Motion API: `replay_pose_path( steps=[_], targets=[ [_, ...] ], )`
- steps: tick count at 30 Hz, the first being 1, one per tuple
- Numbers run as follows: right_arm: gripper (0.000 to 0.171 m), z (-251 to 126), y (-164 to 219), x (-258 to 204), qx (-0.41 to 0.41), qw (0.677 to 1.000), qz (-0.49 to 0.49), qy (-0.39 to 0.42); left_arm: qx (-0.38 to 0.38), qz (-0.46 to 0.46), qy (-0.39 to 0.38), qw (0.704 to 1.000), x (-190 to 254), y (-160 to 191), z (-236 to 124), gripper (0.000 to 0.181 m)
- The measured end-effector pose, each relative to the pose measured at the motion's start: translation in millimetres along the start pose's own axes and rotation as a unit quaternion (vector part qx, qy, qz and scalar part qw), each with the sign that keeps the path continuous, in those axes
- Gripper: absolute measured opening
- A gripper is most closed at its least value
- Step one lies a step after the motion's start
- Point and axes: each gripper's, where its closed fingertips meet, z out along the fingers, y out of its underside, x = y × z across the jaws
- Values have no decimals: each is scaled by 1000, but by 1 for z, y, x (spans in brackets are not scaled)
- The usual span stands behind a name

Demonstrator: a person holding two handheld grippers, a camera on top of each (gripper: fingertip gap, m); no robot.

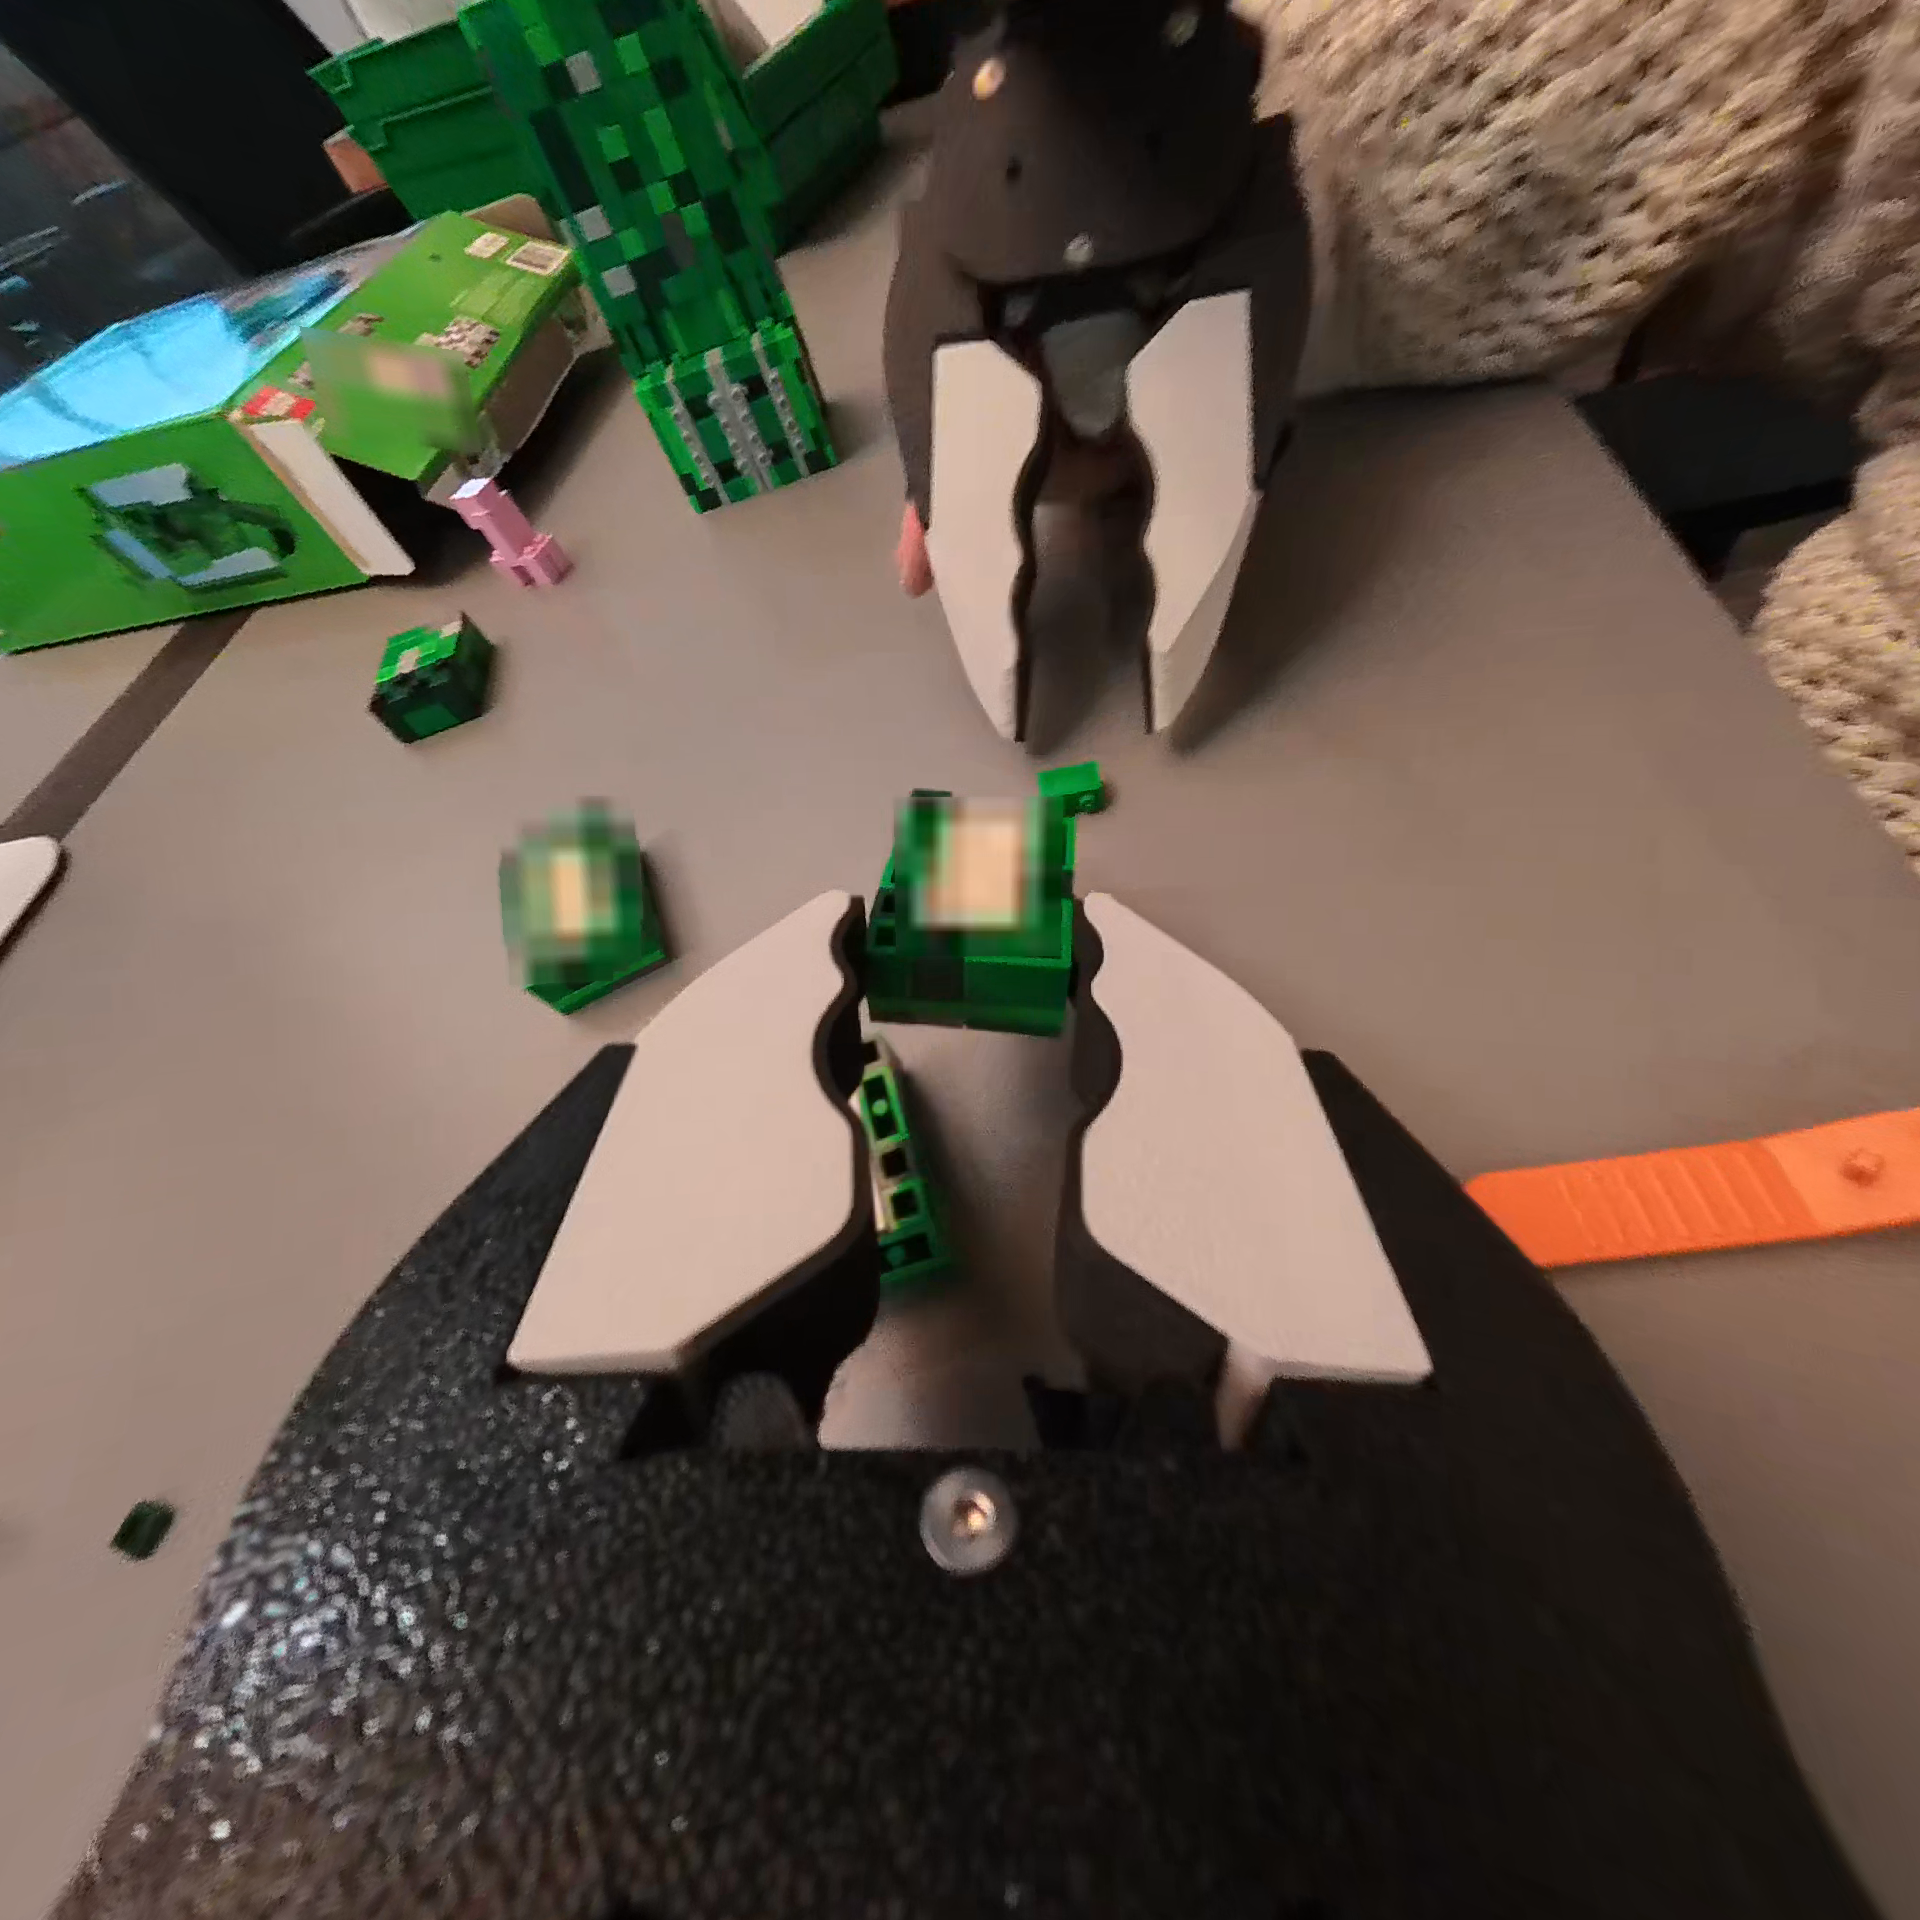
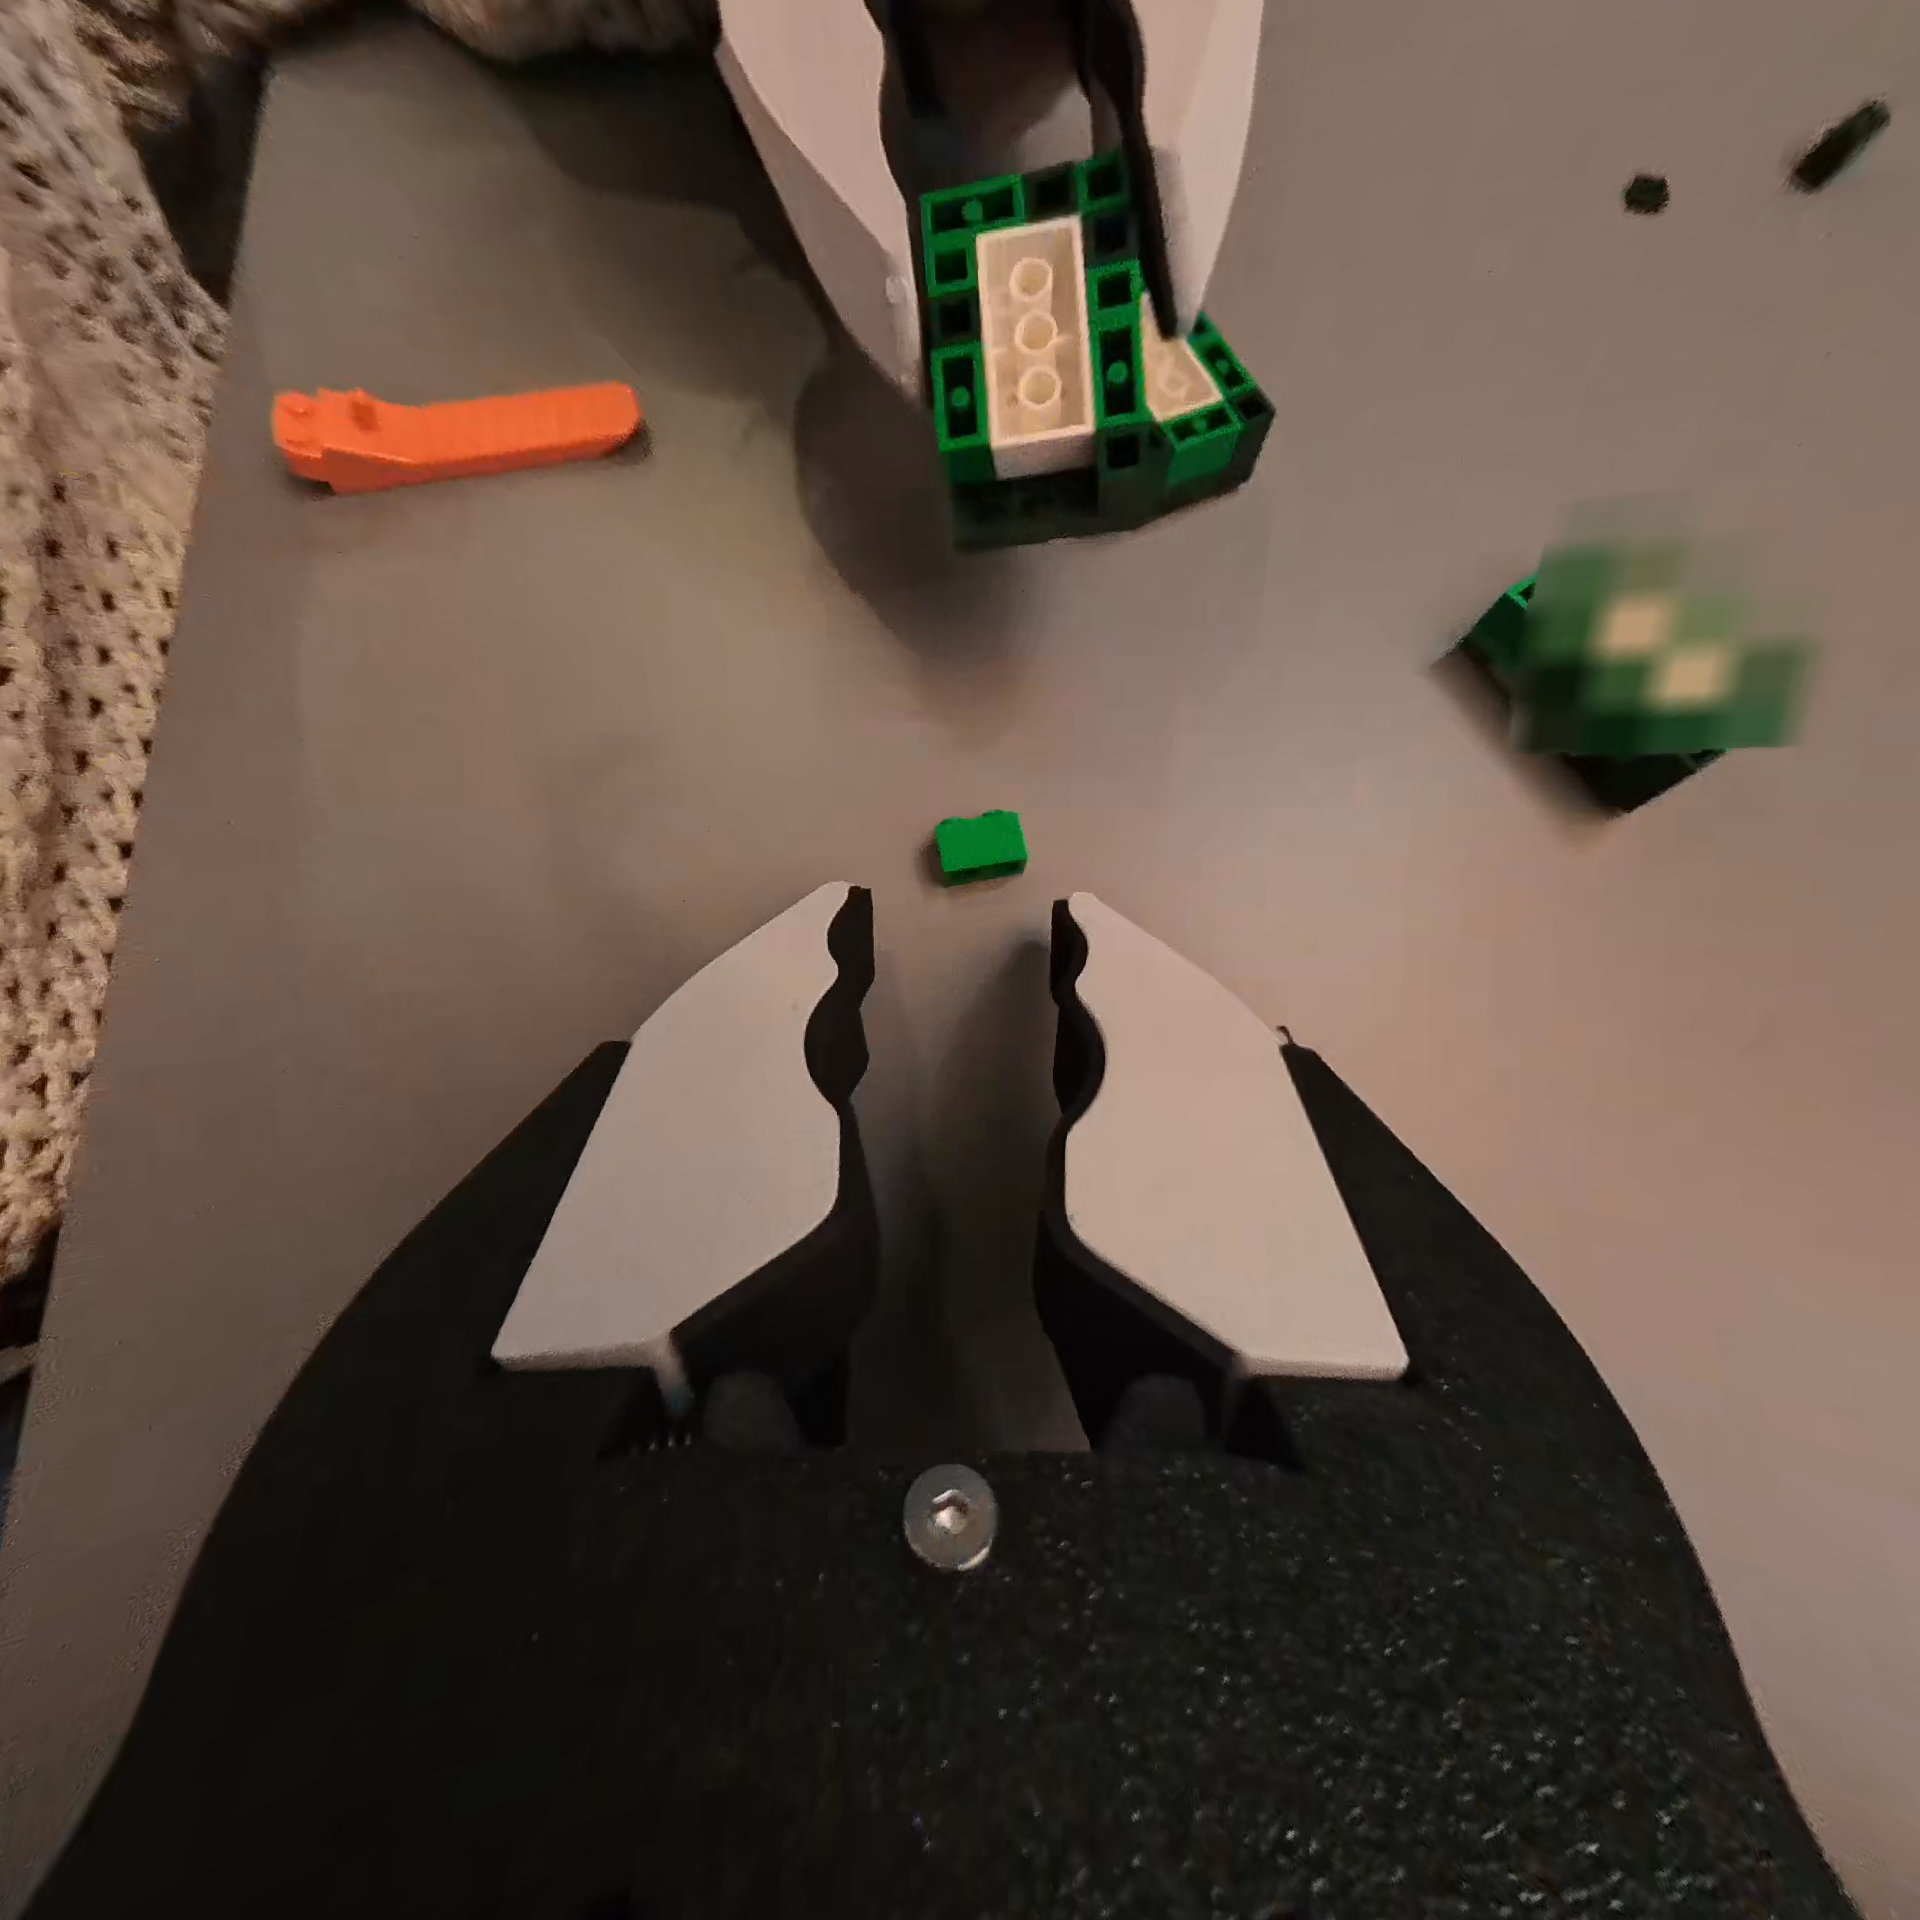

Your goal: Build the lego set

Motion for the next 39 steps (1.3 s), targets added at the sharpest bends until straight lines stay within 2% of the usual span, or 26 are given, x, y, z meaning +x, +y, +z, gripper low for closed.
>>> replay_pose_path(
  steps=[7,10,11,14,18,22,26,30,36,39],
  targets=[
    [31,10,-3,3,-10,999,-28,-43,35,-35,38,998,6,-9,-3,36],
    [16,12,-3,6,-19,998,-32,-43,36,-39,34,998,5,-8,-3,36],
    [16,12,-3,7,-24,998,-28,-45,35,-41,29,998,3,-7,-3,36],
    [16,6,-11,15,-58,998,-25,-22,33,-51,-15,998,-9,-7,-1,37],
    [16,-13,-51,30,-112,991,-68,29,72,-68,-122,988,-33,-16,-6,36],
    [16,-29,-96,43,-187,969,-152,53,150,-89,-220,960,-48,-35,-23,36],
    [16,-32,-130,45,-245,945,-216,16,198,-112,-223,948,-43,-46,-30,36],
    [16,-30,-132,48,-344,903,-257,-16,205,-130,-225,944,-47,-44,-32,36],
    [16,-25,-123,51,-432,856,-282,-29,206,-133,-218,945,-47,-44,-32,36],
    [16,-23,-122,52,-445,849,-283,-28,204,-127,-216,946,-45,-45,-31,36]
  ],
)
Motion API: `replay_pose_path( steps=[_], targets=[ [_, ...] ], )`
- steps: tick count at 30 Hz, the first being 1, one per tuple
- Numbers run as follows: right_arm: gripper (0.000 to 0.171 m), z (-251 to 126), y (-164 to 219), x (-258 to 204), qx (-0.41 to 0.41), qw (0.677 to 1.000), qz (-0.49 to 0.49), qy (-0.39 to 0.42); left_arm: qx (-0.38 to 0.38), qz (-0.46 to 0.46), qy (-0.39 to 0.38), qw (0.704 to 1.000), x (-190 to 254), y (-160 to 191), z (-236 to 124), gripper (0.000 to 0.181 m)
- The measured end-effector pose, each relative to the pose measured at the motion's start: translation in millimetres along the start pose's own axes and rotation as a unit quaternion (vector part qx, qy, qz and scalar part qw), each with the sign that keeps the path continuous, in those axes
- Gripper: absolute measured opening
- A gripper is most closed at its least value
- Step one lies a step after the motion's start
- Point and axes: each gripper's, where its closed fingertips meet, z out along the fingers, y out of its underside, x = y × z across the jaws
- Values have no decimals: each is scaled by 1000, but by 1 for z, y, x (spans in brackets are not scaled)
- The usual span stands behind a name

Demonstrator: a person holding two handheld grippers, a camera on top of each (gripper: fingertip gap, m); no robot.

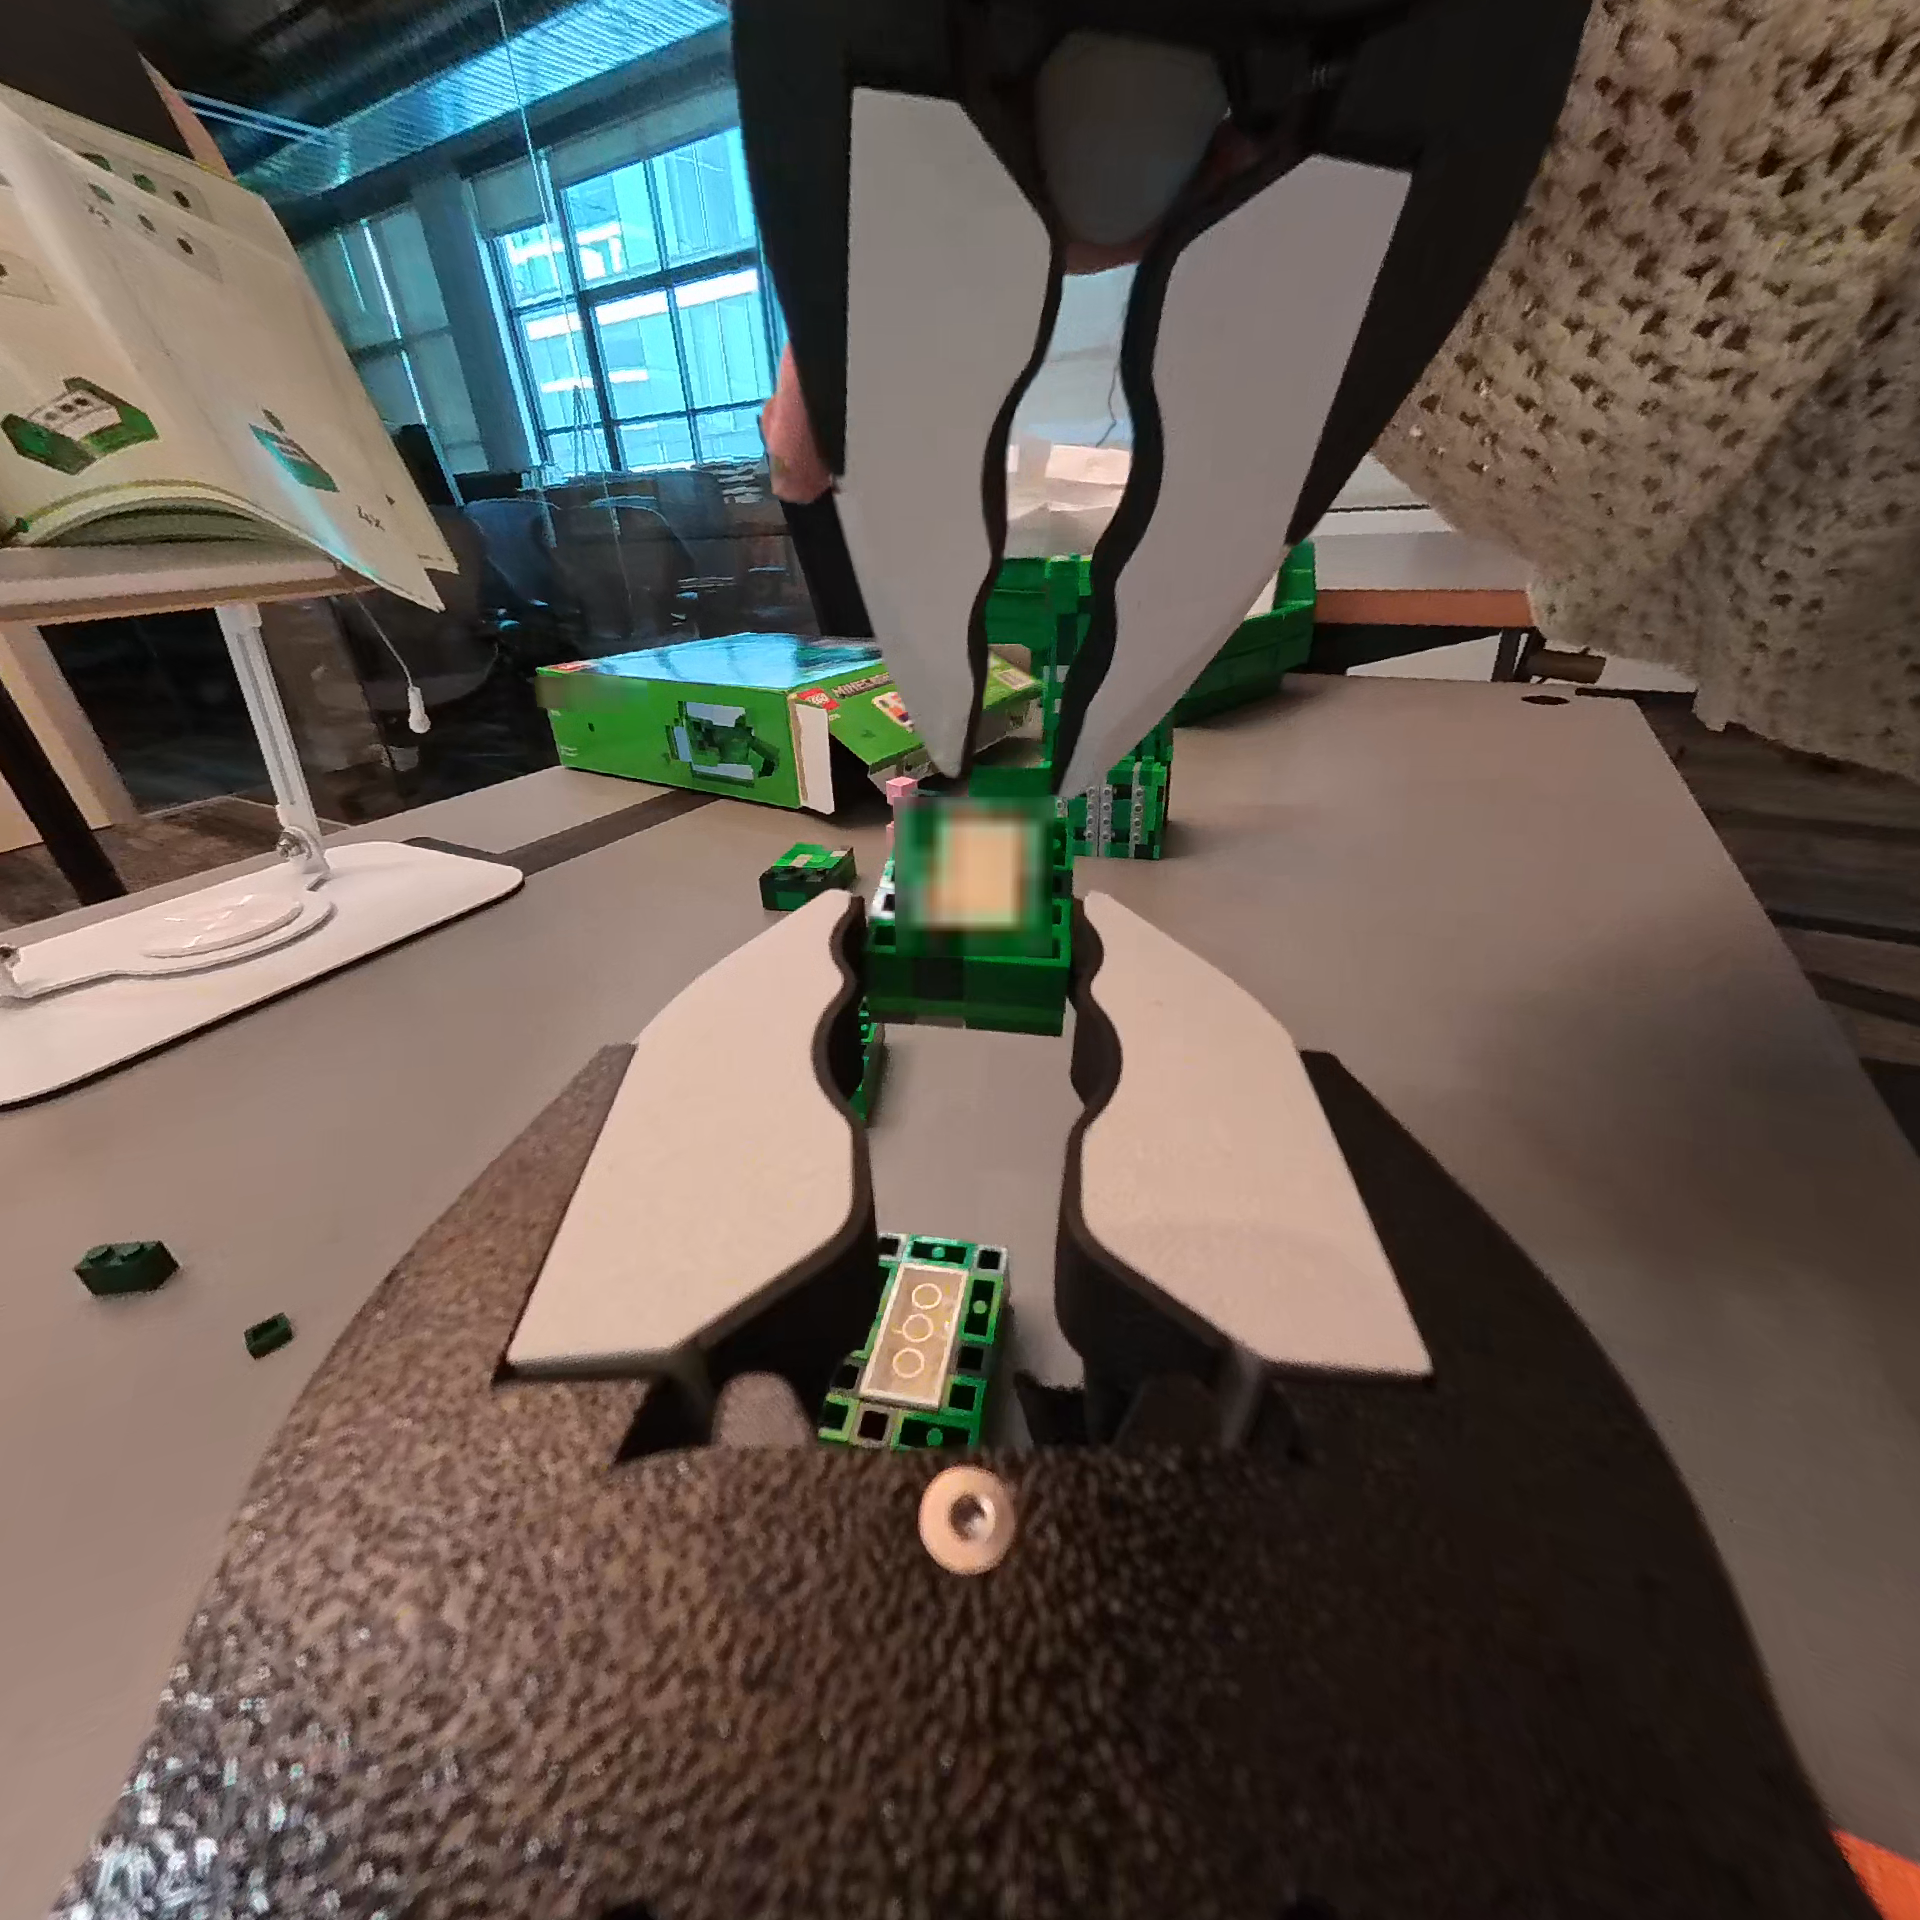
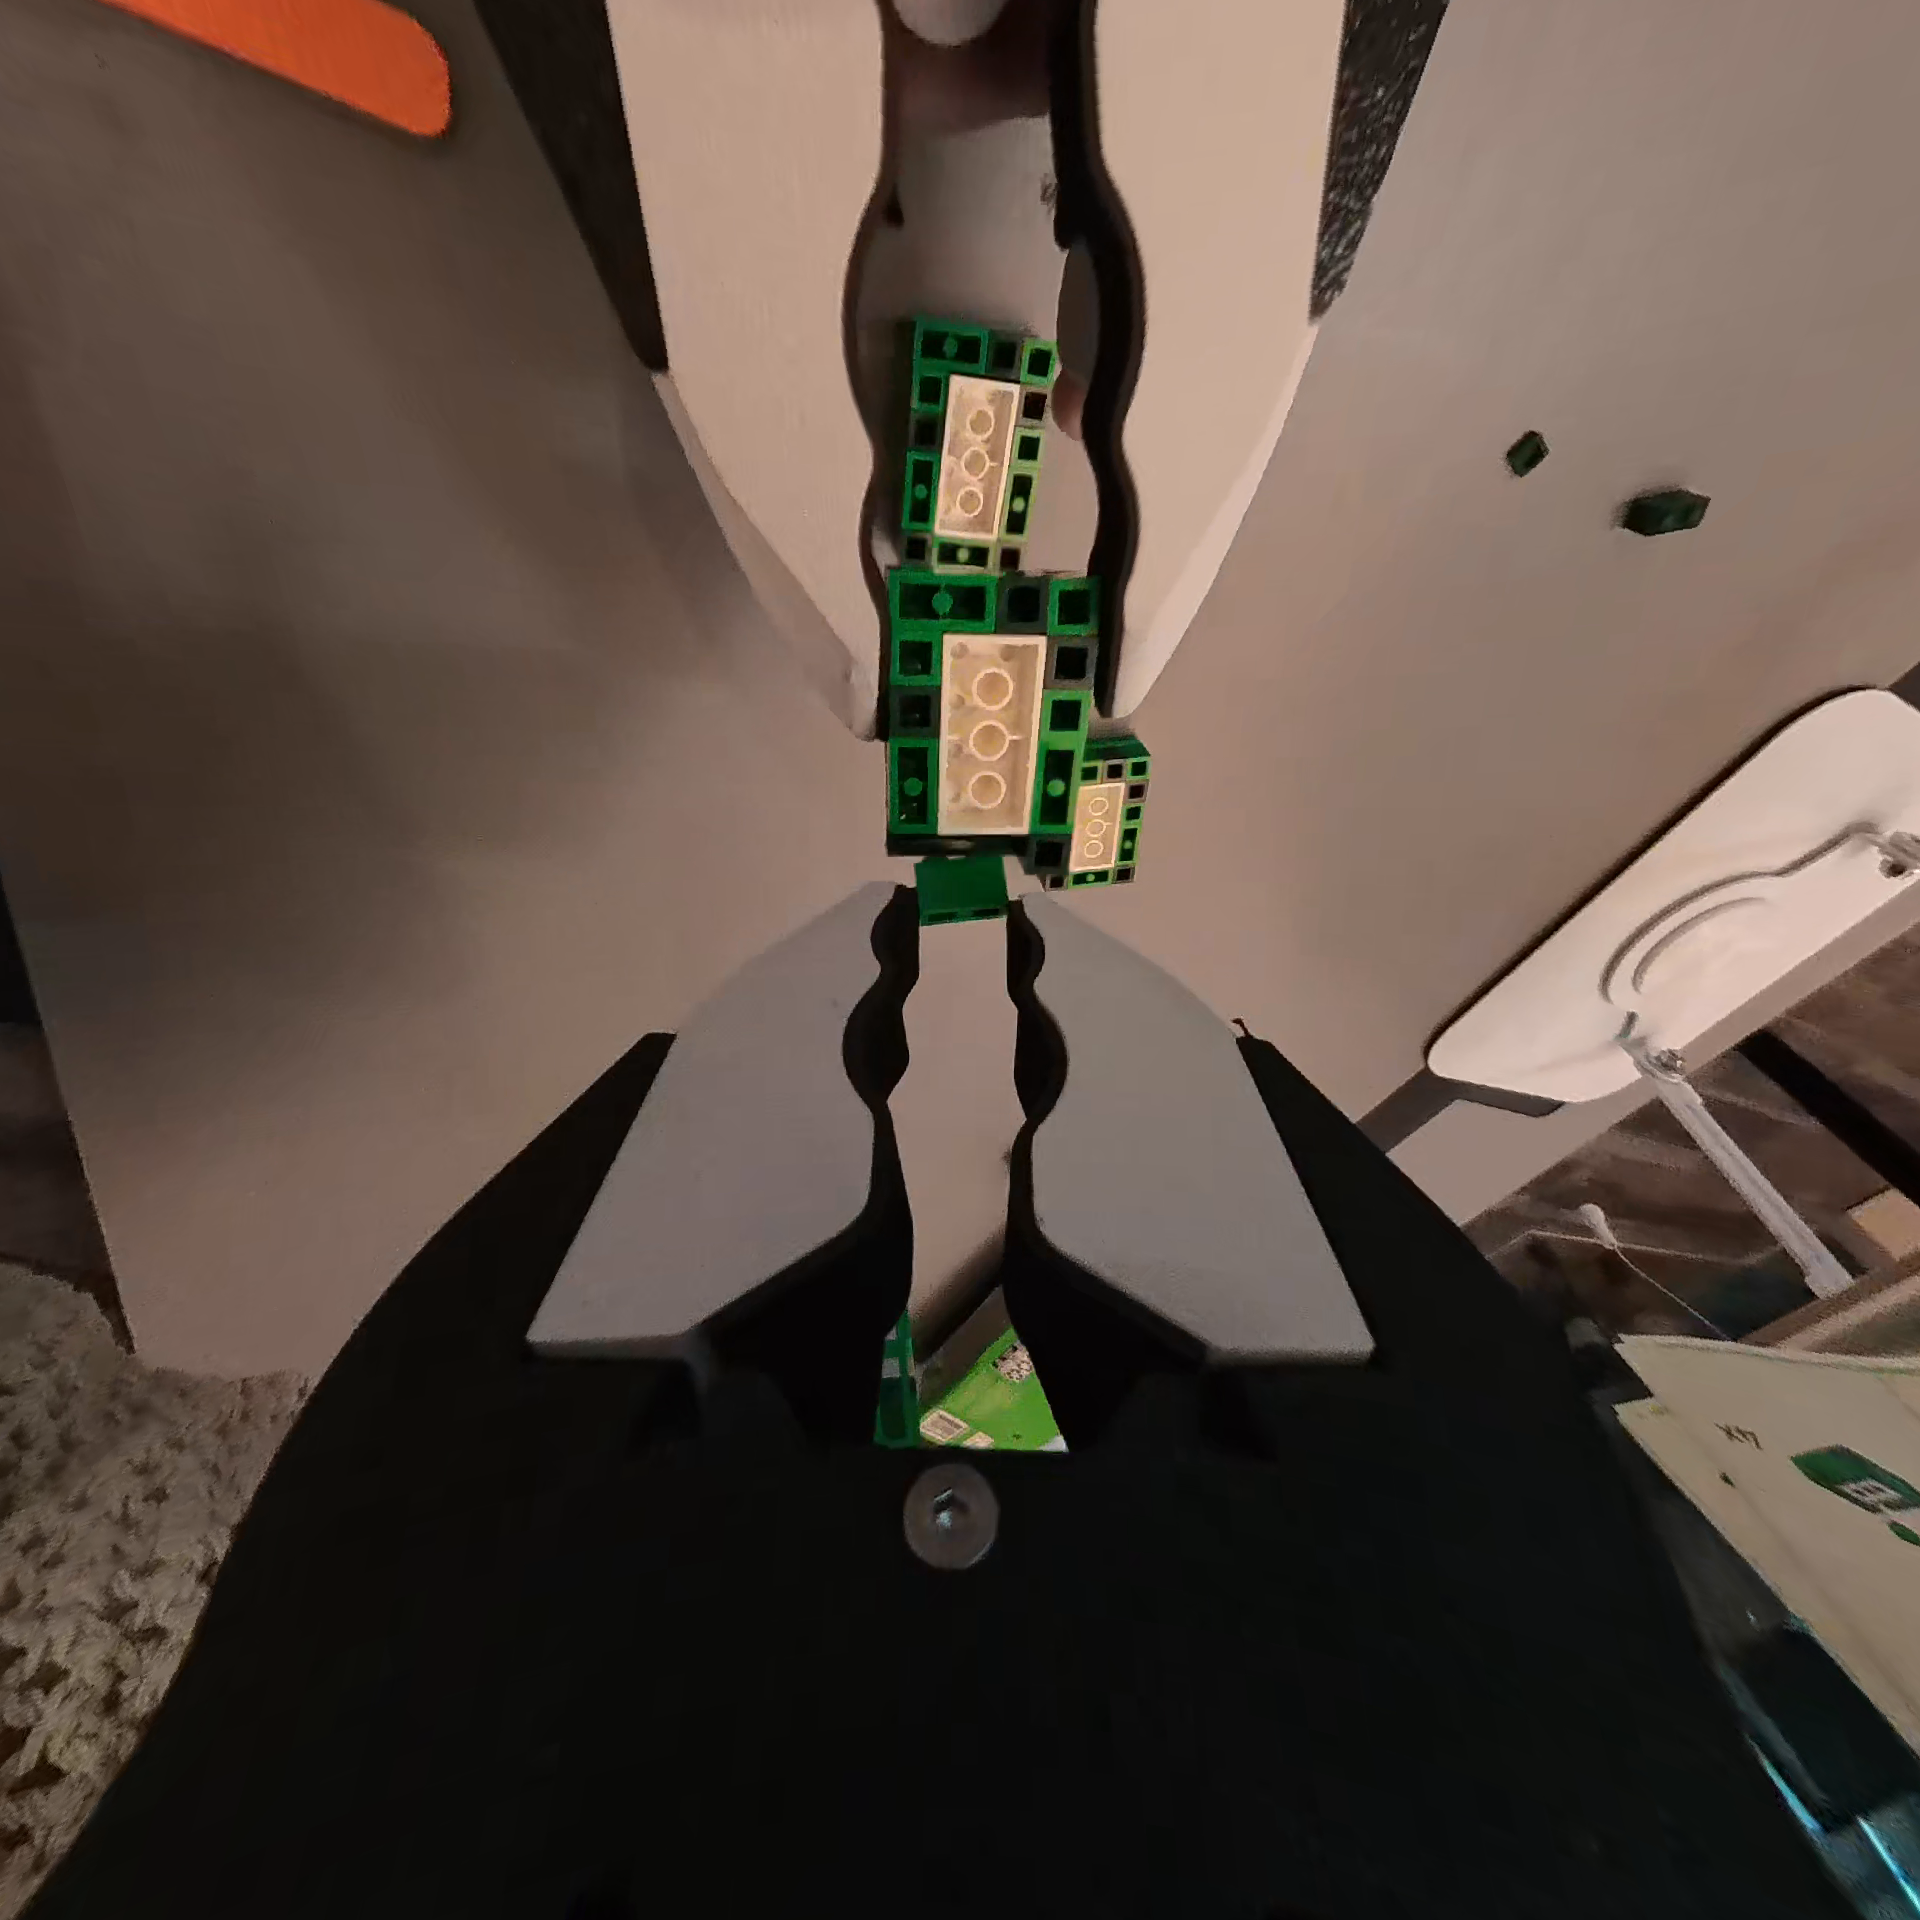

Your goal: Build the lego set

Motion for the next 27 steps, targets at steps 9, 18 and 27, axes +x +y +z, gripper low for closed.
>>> replay_pose_path(
  steps=[9,18,27],
  targets=[
    [16,-1,-6,3,-12,1000,-5,8,5,2,2,1000,0,-1,0,36],
    [17,-3,-10,4,-2,1000,-13,21,14,-5,7,1000,0,-4,-1,36],
    [30,-18,-15,13,80,993,18,79,46,-21,19,999,1,-13,-6,36]
  ],
)
